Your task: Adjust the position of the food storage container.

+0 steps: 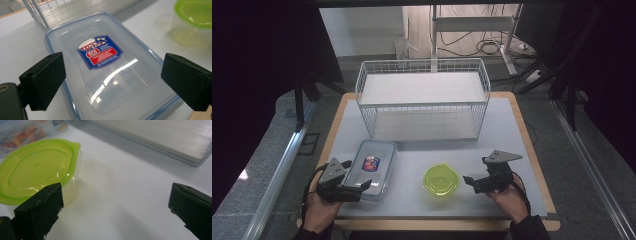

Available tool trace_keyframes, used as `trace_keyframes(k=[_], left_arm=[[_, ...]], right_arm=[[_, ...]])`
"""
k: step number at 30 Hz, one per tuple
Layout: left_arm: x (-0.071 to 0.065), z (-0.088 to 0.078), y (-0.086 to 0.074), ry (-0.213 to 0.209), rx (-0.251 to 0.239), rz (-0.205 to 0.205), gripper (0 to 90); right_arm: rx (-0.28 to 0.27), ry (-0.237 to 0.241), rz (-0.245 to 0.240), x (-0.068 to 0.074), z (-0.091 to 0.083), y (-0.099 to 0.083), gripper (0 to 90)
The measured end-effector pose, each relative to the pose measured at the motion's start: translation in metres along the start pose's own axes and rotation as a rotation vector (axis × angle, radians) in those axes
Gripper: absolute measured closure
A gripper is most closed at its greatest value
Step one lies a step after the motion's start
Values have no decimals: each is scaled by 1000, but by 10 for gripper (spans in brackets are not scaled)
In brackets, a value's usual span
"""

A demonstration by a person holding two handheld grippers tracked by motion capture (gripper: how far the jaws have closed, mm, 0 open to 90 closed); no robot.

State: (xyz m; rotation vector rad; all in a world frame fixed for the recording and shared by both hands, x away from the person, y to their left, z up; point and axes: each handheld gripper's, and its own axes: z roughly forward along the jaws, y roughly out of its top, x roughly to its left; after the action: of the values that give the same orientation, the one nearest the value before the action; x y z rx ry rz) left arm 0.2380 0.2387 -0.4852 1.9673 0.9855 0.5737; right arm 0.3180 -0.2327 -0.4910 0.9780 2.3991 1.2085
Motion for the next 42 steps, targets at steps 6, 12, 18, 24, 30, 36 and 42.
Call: trace_keyframes(k=[6, 12, 18, 24, 30, 36, 42], left_arm=[[-2, 5, -3, 6, -10, 26, 59], [-3, 6, -3, 17, -5, 36, 59], [-3, 7, -3, 25, -7, 38, 59], [-4, 8, -3, 29, -7, 43, 59], [-5, 7, -3, 30, -14, 40, 60], [-6, 6, -2, 40, -28, 49, 64], [-7, 6, -1, 45, -27, 56, 64]], right_arm=[[32, 6, 58, -7, 0, -2, 7], [48, 10, 73, -7, 2, -3, 37], [50, 17, 61, -6, 2, -2, 85], [50, 15, 55, -5, 2, -1, 120], [50, 14, 40, -4, 1, 1, 165], [63, 17, 10, -1, 0, 7, 253], [56, 38, -18, 8, -3, 19, 422]])
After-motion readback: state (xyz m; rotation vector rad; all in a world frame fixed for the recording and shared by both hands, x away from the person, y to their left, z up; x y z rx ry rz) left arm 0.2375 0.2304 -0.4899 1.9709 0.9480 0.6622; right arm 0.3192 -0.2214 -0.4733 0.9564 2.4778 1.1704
